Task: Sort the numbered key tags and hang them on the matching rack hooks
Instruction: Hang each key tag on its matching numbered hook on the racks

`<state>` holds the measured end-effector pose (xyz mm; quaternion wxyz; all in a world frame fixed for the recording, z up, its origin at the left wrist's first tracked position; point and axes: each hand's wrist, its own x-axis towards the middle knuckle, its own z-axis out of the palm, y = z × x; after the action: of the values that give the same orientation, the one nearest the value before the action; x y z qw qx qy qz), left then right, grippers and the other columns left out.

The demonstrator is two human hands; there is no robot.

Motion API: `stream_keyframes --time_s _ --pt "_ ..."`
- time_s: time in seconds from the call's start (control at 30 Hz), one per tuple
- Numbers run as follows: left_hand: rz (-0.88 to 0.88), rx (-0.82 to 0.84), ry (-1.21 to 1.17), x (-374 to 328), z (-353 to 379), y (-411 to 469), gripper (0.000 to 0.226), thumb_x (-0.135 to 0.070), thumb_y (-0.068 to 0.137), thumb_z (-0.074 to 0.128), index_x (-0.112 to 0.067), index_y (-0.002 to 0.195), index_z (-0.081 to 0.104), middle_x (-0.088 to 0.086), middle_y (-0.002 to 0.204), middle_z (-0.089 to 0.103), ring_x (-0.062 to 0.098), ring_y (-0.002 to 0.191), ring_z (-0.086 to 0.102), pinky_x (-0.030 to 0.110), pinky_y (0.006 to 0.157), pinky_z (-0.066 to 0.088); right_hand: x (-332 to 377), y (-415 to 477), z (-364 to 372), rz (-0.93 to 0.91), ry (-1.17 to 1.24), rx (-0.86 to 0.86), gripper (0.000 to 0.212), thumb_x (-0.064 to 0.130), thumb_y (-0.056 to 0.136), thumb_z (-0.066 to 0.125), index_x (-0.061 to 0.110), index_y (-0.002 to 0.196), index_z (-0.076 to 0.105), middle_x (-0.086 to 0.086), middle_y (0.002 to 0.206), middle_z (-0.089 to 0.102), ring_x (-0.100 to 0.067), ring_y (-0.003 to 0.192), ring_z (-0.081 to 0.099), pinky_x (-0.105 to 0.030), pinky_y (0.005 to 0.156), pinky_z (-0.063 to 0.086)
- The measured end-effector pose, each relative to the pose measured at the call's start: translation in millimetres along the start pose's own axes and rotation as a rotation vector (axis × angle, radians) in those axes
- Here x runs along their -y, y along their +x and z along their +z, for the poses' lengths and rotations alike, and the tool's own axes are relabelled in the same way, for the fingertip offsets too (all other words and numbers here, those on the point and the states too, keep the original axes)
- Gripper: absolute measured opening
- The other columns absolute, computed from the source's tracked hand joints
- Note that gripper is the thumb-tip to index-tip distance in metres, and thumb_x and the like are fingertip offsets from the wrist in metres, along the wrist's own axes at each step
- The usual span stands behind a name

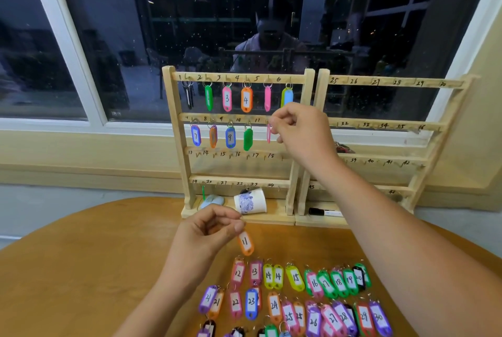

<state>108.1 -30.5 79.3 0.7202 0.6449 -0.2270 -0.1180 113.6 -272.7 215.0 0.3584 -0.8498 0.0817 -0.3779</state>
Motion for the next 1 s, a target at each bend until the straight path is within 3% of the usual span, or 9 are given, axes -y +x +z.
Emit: stream_keyframes --time_s 0.13,0.23,0.33,0.6,0.67,0.87,1.0 --pt "0.03 -0.003 0.022 -6.8 3.2 2.7 0.016 -0.01 0.085 0.086 -0.014 0.1 0.082 0.015 0.098 0.08 0.032 0.098 0.077 0.036 0.091 0.062 -0.7 7.1 5.5 0.036 -0.062 0.012 0.015 0.025 0.102 0.066 0.026 0.09 0.075 0.005 0.072 0.074 -0.007 0.063 0.07 -0.043 0.073 0.064" --pt "0.07 -0.007 0.04 -14.0 7.7 10.7 0.017 -0.008 0.085 0.085 -0.008 0.101 0.079 0.014 0.095 0.081 0.028 0.095 0.078 0.027 0.086 0.062 -3.1 10.1 9.2 0.022 -0.158 0.003 0.017 0.027 0.102 0.064 0.028 0.088 0.075 0.006 0.064 0.072 -0.008 0.059 0.068 -0.042 0.069 0.064" --pt "0.12 -0.013 0.085 -27.2 13.4 25.1 0.016 -0.006 0.087 0.084 -0.006 0.102 0.078 0.012 0.092 0.082 0.022 0.091 0.08 0.022 0.079 0.059 -4.8 6.9 8.2 0.012 -0.222 0.022 0.016 0.028 0.104 0.062 0.028 0.099 0.077 0.007 0.067 0.072 -0.011 0.065 0.07 -0.04 0.071 0.063" --pt "0.274 -0.046 0.266 -66.5 33.3 83.5 0.013 -0.008 0.092 0.083 -0.016 0.1 0.076 0.001 0.089 0.082 0.017 0.093 0.08 0.042 0.095 0.063 -19.1 -45.7 -10.6 0.058 -0.044 0.043 0.012 0.025 0.102 0.065 0.032 0.105 0.075 0.005 0.076 0.073 -0.015 0.069 0.071 -0.042 0.074 0.063" --pt "0.298 -0.075 0.286 -71.9 41.5 96.9 0.015 -0.008 0.091 0.084 -0.018 0.099 0.075 -0.003 0.087 0.082 0.015 0.091 0.08 0.045 0.095 0.063 -20.4 -66.4 -17.3 0.101 0.007 0.073 0.012 0.023 0.103 0.066 0.03 0.104 0.075 0.006 0.082 0.074 -0.012 0.066 0.071 -0.036 0.073 0.062" --pt "0.388 -0.149 0.434 -86.4 58.7 123.7 0.019 -0.019 0.092 0.085 -0.03 0.099 0.072 -0.016 0.087 0.08 0.008 0.085 0.076 0.044 0.085 0.063 -30.4 -110.7 -26.8 0.206 0.133 0.125 0.015 0.018 0.103 0.067 0.03 0.098 0.075 0.009 0.081 0.075 -0.011 0.06 0.07 -0.038 0.069 0.063" --pt "0.442 -0.202 0.466 -95.0 63.6 135.0 0.021 -0.016 0.091 0.085 -0.026 0.104 0.071 -0.013 0.089 0.079 0.003 0.085 0.074 0.038 0.08 0.063 -39.7 -126.0 -25.3 0.236 0.177 0.128 0.016 0.016 0.102 0.068 0.029 0.094 0.074 0.006 0.08 0.074 -0.012 0.062 0.069 -0.037 0.069 0.061"
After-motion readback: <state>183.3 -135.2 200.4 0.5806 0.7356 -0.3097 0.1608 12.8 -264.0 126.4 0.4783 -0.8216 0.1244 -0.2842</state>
